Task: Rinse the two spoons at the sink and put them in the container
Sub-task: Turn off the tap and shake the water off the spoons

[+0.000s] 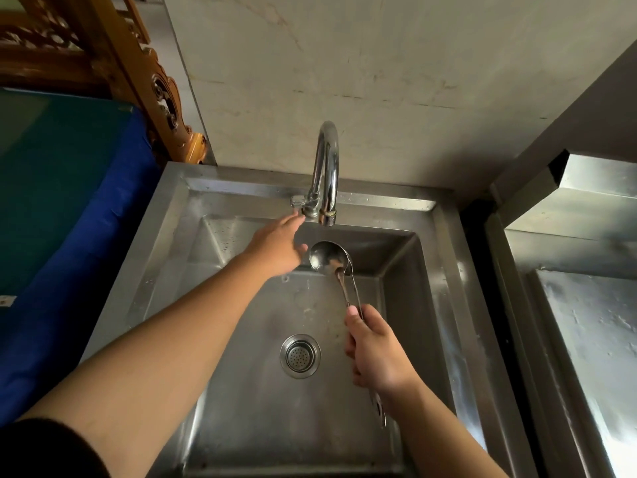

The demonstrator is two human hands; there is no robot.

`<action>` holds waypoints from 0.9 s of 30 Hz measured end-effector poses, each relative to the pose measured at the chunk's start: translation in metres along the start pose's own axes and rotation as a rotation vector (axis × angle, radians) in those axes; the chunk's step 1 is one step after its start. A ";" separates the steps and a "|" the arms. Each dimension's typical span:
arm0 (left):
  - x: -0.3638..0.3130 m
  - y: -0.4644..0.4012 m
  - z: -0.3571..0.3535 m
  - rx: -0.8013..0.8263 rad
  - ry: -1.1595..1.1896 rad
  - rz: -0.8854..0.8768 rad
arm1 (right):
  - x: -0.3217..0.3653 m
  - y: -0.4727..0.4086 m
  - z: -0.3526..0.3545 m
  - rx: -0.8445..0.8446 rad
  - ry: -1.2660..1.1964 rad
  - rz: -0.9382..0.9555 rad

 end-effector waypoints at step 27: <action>-0.087 0.126 -0.022 0.194 1.337 0.360 | 0.010 0.015 0.008 0.149 -0.242 -0.062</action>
Point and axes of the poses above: each hand's wrist, its own y-axis away from the middle knuckle, its own z-axis out of the back of the hand, x = y × z, the point moved 1 cm from there along -y, towards the middle knuckle, and after that the axes turned 13 degrees about -y, right-handed, at the moved point
